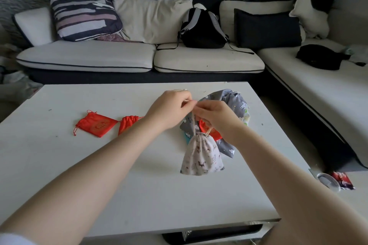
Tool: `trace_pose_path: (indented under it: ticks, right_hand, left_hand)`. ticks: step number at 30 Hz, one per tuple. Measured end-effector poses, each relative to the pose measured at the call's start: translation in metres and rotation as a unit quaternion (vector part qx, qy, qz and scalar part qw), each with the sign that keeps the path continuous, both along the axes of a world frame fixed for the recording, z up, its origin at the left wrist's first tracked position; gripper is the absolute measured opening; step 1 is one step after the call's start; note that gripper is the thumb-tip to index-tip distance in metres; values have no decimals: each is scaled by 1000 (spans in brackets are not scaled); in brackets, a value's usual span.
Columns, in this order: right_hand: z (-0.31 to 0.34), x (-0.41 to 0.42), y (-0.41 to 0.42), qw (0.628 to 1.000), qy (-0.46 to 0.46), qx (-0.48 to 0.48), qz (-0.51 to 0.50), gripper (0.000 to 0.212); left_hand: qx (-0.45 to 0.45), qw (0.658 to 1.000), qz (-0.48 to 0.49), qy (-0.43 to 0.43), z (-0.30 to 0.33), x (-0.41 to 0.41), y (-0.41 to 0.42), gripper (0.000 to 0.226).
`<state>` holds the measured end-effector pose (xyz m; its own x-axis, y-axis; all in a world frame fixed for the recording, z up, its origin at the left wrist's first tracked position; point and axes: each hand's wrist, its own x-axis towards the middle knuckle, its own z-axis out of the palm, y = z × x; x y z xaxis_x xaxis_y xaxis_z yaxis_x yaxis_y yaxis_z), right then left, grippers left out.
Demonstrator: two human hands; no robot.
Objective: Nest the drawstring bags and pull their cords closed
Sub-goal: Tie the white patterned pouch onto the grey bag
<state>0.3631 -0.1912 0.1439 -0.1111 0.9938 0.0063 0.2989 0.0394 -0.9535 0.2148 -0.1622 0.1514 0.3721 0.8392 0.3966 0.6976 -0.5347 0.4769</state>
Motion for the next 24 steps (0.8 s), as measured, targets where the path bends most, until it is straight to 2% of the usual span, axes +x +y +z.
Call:
trace_pose_path:
  ticks: [3, 4, 6, 8, 10, 12, 13, 14, 17, 20, 22, 24]
  right_hand:
    - [3, -9, -2, 999, -31, 26, -2, 30]
    - [4, -11, -2, 999, -23, 28, -3, 31]
    - [6, -12, -2, 999, 34, 18, -5, 29]
    - [7, -12, 1, 996, 90, 4, -20, 26]
    - [7, -13, 5, 993, 112, 0, -41, 27]
    - [7, -16, 8, 988, 145, -14, -45, 28]
    - [7, -16, 9, 986, 162, -22, -43, 27]
    - [5, -15, 11, 984, 170, -27, -43, 26]
    - [-3, -4, 15, 980, 182, -53, -62, 19]
    - [-10, 9, 15, 951, 242, -167, -100, 20]
    - [-8, 12, 14, 922, 297, -215, -125, 24]
    - [-4, 9, 13, 910, 337, -206, -127, 26]
  left_hand:
    - [56, 997, -47, -33, 1, 2, -4, 11]
    - [55, 995, -41, -72, 0, 2, -6, 21]
    - [48, 983, -4, -179, -2, 2, -10, 57]
    - [-8, 968, 32, -250, -8, 2, -9, 68]
    - [-177, 946, 15, -272, -12, 1, -8, 56]
    - [-318, 903, -64, -282, -21, 2, -12, 28]
    - [-330, 897, -90, -281, -26, 2, -13, 19]
    - [-322, 897, -94, -287, -29, 2, -14, 23]
    - [-300, 890, 0, -343, -36, 2, -5, 29]
    - [-383, 829, 87, -398, -42, 0, 4, 29]
    - [-427, 825, 106, -354, -46, -1, 1, 27]
    - [-449, 838, 94, -295, -49, -1, -4, 26]
